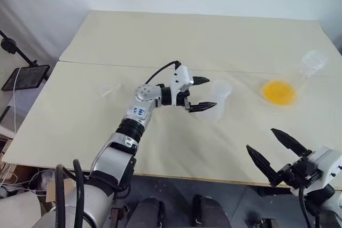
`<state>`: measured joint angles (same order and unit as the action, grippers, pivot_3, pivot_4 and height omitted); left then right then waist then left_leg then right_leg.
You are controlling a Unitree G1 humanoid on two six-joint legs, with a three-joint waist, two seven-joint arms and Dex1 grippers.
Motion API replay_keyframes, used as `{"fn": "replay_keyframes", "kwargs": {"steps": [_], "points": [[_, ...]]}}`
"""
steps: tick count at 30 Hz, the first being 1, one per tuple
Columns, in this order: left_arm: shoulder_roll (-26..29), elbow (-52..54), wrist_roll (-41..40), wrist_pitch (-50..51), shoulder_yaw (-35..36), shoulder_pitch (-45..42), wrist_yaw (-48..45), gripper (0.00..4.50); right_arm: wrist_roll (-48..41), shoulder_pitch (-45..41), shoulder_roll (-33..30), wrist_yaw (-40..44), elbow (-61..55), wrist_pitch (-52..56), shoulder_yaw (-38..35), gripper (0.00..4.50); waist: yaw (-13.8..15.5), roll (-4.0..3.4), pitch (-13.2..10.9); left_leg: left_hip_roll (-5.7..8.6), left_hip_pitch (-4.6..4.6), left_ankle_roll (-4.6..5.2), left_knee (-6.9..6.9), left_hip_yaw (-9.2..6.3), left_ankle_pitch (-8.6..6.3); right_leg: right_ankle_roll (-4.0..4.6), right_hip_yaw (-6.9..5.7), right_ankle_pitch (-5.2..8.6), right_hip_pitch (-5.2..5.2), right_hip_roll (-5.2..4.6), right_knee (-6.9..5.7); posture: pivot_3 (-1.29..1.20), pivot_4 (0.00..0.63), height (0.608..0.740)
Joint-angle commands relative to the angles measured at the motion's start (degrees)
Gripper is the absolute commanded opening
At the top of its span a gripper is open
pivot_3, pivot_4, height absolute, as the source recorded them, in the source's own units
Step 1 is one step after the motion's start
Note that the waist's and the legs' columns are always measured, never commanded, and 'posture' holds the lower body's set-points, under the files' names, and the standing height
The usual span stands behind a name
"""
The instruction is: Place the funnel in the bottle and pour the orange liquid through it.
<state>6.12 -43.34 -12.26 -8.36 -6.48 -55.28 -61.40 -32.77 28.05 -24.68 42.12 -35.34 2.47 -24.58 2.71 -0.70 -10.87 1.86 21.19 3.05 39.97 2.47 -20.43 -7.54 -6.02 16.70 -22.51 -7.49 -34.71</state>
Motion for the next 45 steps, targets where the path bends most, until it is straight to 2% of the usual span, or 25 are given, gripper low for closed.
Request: {"fn": "replay_keyframes", "kwargs": {"steps": [1,4,9,15,22,28,31,37,40,45], "points": [[2.43,6.45,-2.53,2.01,1.77,3.05,-2.34,4.49,-0.80,-1.82,-1.64,1.23,1.14,-0.28,0.27,4.50,-0.04,-0.01,0.00,0.00,0.00,0.00,0.01,-0.02,0.00,0.00,-0.01,0.00,0.00,0.00,0.00,0.00,0.150,0.740],[5.37,11.23,-3.29,4.34,2.57,7.35,-2.96,4.49,-1.20,-4.67,-3.05,2.22,3.26,-0.03,0.51,4.50,-0.17,-0.01,0.01,0.00,-0.02,0.00,0.01,-0.04,0.00,0.00,-0.01,0.00,0.01,0.00,-0.05,0.00,0.150,0.740],[14.08,27.00,-7.20,9.90,6.35,22.13,-3.81,4.49,-2.77,-12.42,-6.46,5.62,8.37,1.08,2.23,4.50,-1.47,-0.03,0.02,0.00,-0.09,-0.01,0.00,-0.20,0.00,0.00,-0.02,0.00,0.00,-0.04,-0.22,0.00,0.150,0.740],[20.58,40.85,-10.26,13.43,18.24,38.23,6.66,4.49,-4.90,-22.47,-9.10,9.61,11.74,4.02,6.62,4.50,-1.28,-0.04,0.02,-0.06,-0.07,-0.03,0.07,-0.45,-0.01,0.03,0.16,0.01,0.07,-0.17,-0.25,0.00,0.150,0.740],[21.27,48.24,-14.01,14.22,35.98,58.33,18.36,4.49,-4.02,-33.20,-10.14,14.67,14.78,6.09,13.51,4.50,-1.52,-0.02,0.01,-0.06,-0.07,-0.14,0.01,-0.53,-0.08,0.04,0.19,0.01,0.07,-0.32,-0.16,0.00,0.150,0.740],[19.49,50.67,-15.79,12.09,42.95,69.24,22.14,4.49,-4.02,-38.79,-9.05,15.89,16.64,7.09,17.11,4.50,-1.15,0.00,0.02,-0.07,-0.05,-0.17,0.02,-0.59,-0.11,0.06,0.10,0.02,0.16,-0.52,-0.04,0.00,0.150,0.740],[18.68,53.26,-16.98,13.44,42.03,69.76,23.81,4.49,-3.78,-39.52,-9.02,16.20,17.65,7.03,17.52,4.50,-1.05,0.03,0.03,-0.05,-0.05,-0.14,0.03,-0.61,-0.12,0.06,0.09,0.02,0.15,-0.60,-0.03,0.00,0.150,0.740],[19.32,52.05,-13.29,17.89,35.12,58.04,31.90,4.49,-2.51,-38.17,-8.93,15.86,17.94,6.64,16.93,4.50,-1.30,0.03,0.04,0.02,-0.06,-0.13,0.02,-0.55,-0.12,0.06,0.11,0.02,0.07,-0.61,-0.22,0.00,0.150,0.740],[19.18,43.91,-11.21,17.83,31.12,48.55,33.12,4.49,-2.25,-36.80,-8.29,14.35,16.79,6.61,16.62,4.50,-1.26,0.03,0.05,0.01,-0.07,-0.14,0.02,-0.50,-0.12,0.06,0.01,0.02,0.02,-0.22,-0.31,0.00,0.150,0.740],[18.60,28.47,-5.80,14.59,24.82,34.77,34.16,4.49,-1.57,-35.12,-7.84,12.44,14.93,6.58,16.30,4.50,-1.33,0.07,0.06,0.04,-0.09,-0.12,0.02,-0.32,-0.12,0.04,-0.15,0.01,-0.03,-0.11,-0.35,0.00,0.150,0.740]]}}
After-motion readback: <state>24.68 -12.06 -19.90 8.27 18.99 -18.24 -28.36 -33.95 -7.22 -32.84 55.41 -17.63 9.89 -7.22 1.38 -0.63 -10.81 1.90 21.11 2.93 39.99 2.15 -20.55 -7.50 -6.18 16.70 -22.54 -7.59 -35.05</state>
